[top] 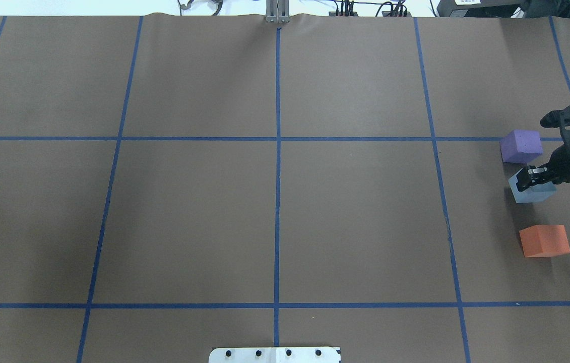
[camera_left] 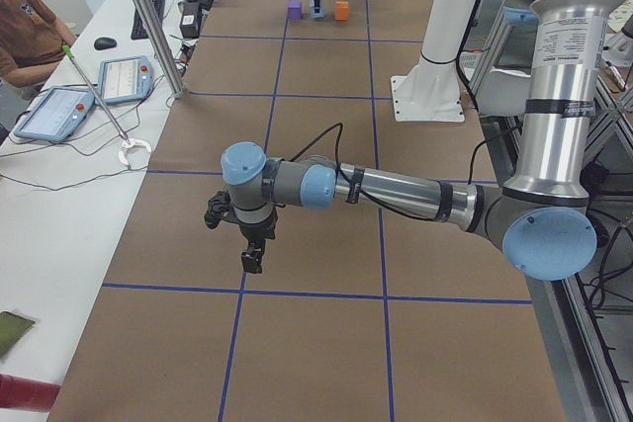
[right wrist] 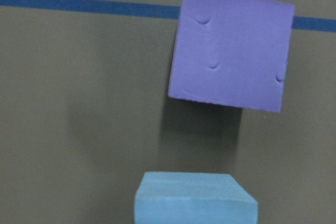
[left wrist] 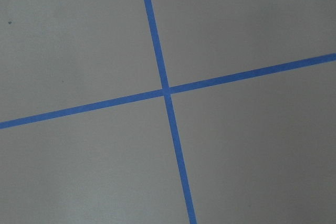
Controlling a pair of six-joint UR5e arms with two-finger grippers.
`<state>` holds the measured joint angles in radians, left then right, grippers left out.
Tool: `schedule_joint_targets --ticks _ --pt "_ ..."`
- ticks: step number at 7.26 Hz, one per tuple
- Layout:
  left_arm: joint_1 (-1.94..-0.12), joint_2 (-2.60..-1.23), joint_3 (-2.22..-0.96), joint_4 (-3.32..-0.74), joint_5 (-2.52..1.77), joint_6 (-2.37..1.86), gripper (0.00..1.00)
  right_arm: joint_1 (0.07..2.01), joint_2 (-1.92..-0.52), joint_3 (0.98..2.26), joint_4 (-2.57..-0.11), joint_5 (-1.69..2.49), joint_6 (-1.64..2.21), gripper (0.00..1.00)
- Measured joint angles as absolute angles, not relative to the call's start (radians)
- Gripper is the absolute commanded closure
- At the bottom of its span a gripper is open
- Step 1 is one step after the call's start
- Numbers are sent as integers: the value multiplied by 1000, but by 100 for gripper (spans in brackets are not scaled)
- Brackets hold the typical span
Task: Place blue block between orange and purple blocks
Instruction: 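Lower the light blue cube between the purple and orange cubes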
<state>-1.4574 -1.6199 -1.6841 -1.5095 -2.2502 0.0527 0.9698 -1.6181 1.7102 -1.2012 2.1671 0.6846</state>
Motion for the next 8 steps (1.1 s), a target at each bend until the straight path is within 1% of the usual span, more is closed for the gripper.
schedule_joint_targets --ticks 1,2,3,4,8 --pt "-1457 -1620 -1684 -1509 -2250 52 0 968 -1618 1708 -1203 2167 687 67" --pt "-1457 -1620 -1684 -1509 -2250 52 0 967 -1618 1704 -1202 2166 688 37" --pt "-1457 -1620 -1684 -1509 -2250 52 0 967 -1618 1699 -1201 2165 687 21" --pt "-1457 -1620 -1684 -1509 -2250 52 0 966 -1619 1696 -1200 2163 685 0" --pt "-1457 -1620 -1689 -1509 -2249 52 0 976 -1617 1708 -1201 2168 685 0"
